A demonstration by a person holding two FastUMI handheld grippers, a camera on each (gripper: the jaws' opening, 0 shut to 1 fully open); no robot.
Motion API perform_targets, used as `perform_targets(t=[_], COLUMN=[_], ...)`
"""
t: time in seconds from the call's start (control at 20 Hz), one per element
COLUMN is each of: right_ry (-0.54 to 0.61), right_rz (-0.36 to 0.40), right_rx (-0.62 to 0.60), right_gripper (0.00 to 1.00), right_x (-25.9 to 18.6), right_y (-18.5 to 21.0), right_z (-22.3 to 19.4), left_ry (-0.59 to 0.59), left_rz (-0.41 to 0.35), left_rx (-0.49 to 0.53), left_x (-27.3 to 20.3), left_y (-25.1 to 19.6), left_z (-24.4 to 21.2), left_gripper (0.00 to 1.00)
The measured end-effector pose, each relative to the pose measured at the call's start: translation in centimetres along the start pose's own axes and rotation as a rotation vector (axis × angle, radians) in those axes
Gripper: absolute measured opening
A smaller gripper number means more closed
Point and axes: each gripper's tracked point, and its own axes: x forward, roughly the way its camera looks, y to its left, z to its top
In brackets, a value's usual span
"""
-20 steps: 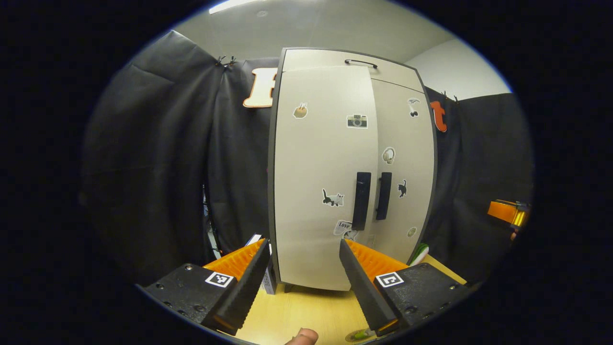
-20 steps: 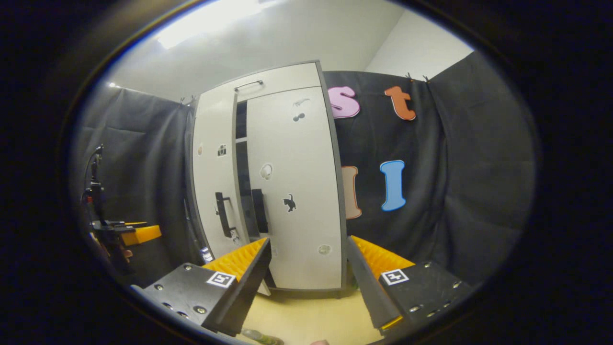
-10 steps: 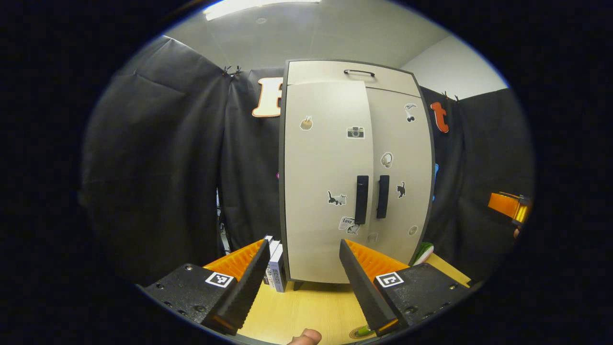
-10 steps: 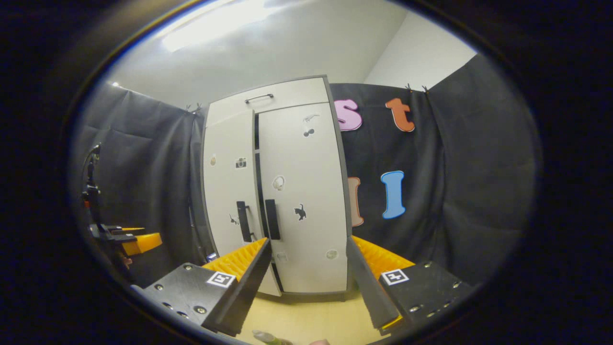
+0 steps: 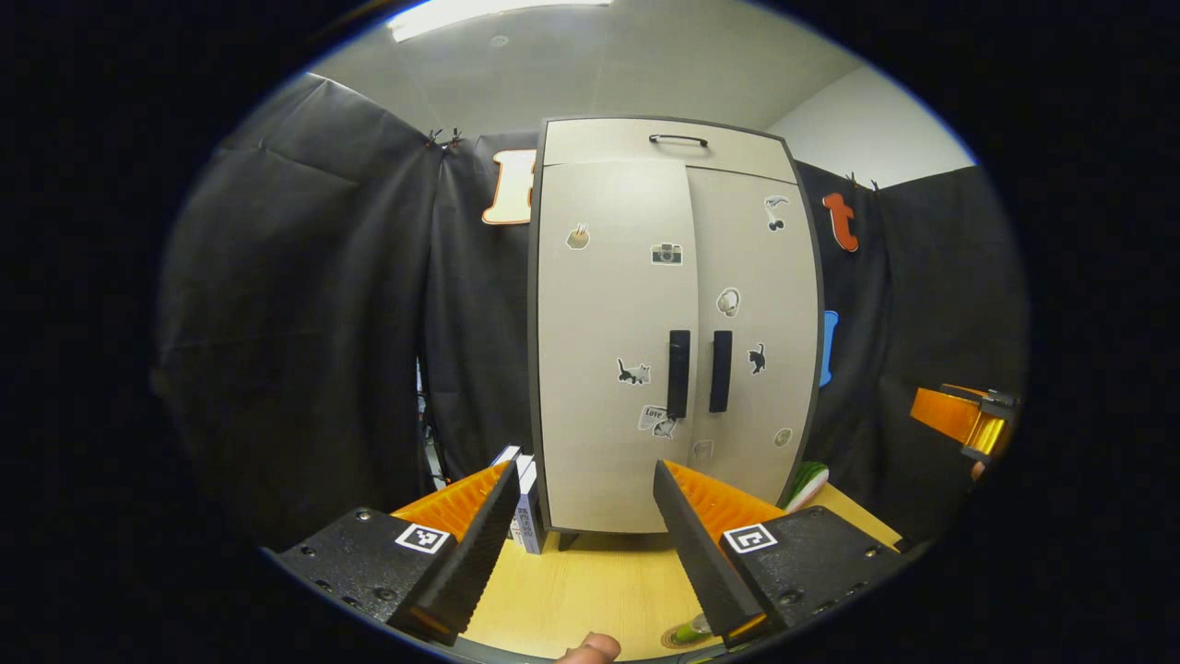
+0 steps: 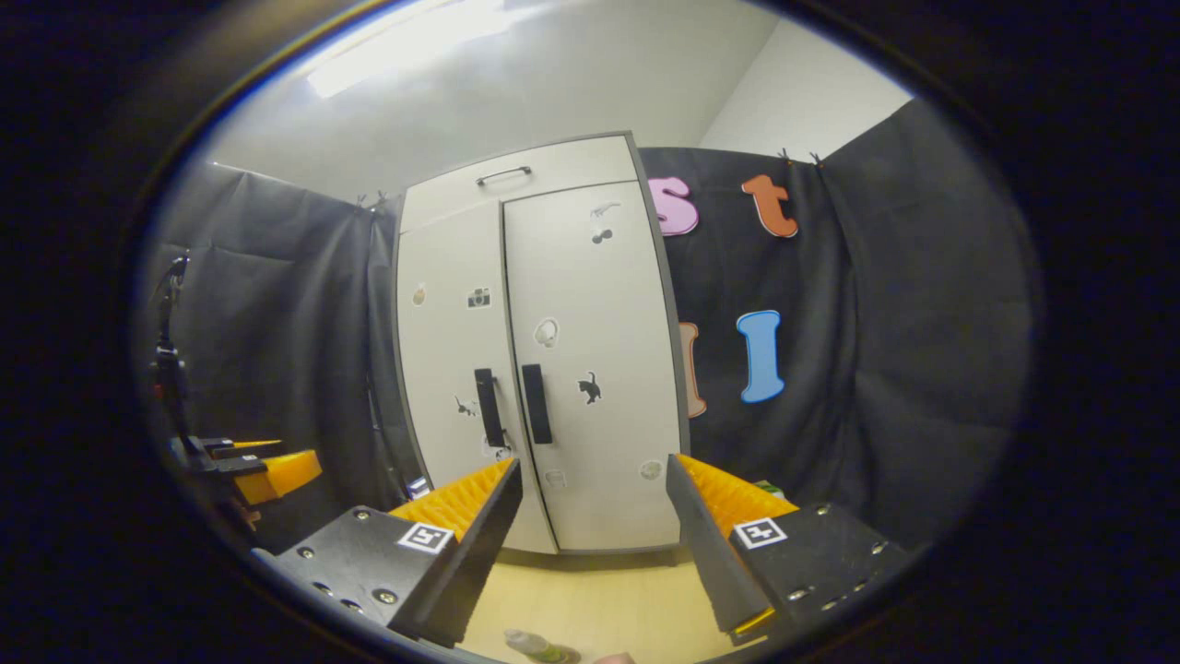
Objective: Grasp the bottle in the cabinet with the left hand and place it on the coaster, then close the right door with the right hand and the left door with the left hand.
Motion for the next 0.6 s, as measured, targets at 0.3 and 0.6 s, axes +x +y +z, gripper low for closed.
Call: perform_targets(t=[0.3, 0.6], right_ry=[-0.037, -0.029], right_rz=[0.008, 0.013], right_rx=[-0.020, -0.011], right_gripper=[0.95, 0.93], right_x=[0.0, 0.3], right_y=[-0.4, -1.0], right_z=[1.4, 1.2], left_ry=[-0.032, -0.021], left_rz=[0.004, -0.013], left_rx=[0.035, 0.005], left_x=[-0.2, 0.0], left_y=[-2.1, -4.2], left_z=[1.0, 0.7], left_gripper=[0.93, 0.89])
